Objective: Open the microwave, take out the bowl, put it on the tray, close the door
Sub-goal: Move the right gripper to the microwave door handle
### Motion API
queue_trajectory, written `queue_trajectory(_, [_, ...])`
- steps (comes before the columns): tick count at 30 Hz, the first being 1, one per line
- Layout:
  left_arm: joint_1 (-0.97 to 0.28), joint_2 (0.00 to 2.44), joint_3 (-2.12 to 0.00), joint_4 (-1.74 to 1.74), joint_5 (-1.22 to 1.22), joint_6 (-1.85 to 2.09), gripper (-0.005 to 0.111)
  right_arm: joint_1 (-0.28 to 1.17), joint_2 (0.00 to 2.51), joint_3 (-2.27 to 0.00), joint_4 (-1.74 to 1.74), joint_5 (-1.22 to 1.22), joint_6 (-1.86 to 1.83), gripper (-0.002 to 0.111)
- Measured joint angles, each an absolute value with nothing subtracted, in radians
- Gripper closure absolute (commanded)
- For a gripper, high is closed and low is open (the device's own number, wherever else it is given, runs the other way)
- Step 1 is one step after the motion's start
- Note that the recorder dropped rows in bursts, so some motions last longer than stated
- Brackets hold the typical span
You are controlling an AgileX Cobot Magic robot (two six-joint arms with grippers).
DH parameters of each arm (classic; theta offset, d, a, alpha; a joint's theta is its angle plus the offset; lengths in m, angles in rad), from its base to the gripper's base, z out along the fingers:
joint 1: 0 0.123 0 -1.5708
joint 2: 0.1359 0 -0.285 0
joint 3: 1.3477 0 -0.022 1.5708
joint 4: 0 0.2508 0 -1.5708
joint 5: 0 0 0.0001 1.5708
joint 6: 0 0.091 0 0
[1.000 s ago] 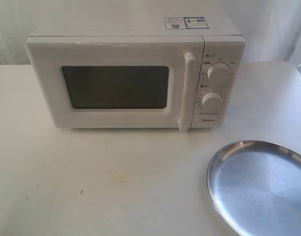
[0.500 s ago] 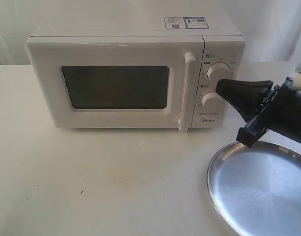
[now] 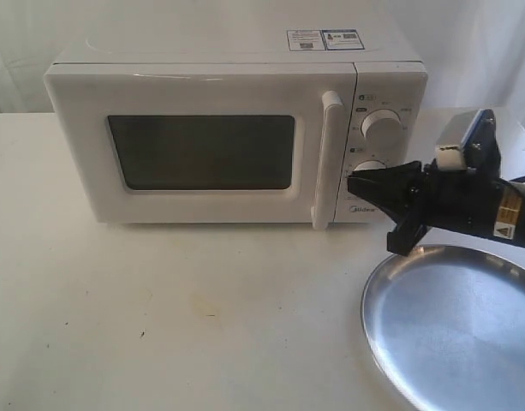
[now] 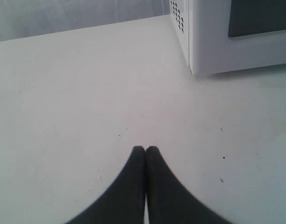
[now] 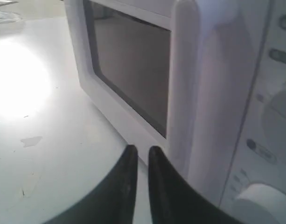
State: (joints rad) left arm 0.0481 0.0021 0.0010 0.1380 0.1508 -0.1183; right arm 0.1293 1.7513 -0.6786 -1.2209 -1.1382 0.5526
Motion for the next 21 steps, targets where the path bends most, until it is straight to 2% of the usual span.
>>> queue_trajectory(1, [0.048, 0.002, 0.001, 0.138, 0.151, -0.118, 0.107, 0.142, 1.754, -0.690, -1.223, -1.138, 0.548, 0.066])
queue_trajectory(2, [0.048, 0.002, 0.001, 0.138, 0.151, -0.118, 0.107, 0.156, 1.754, -0.706, -1.227, -1.138, 0.541, 0.055])
queue_trajectory(3, [0.048, 0.002, 0.001, 0.138, 0.151, -0.118, 0.107, 0.160, 1.754, -0.716, -1.227, -1.136, 0.537, 0.053])
queue_trajectory(8, [0.048, 0.002, 0.001, 0.138, 0.151, -0.118, 0.107, 0.160, 1.754, -0.717, -1.210, -1.037, 0.520, 0.058])
queue_trajectory(21, [0.048, 0.002, 0.001, 0.138, 0.151, -0.118, 0.107, 0.196, 1.817, -0.801, -1.208, -1.041, 0.537, 0.062])
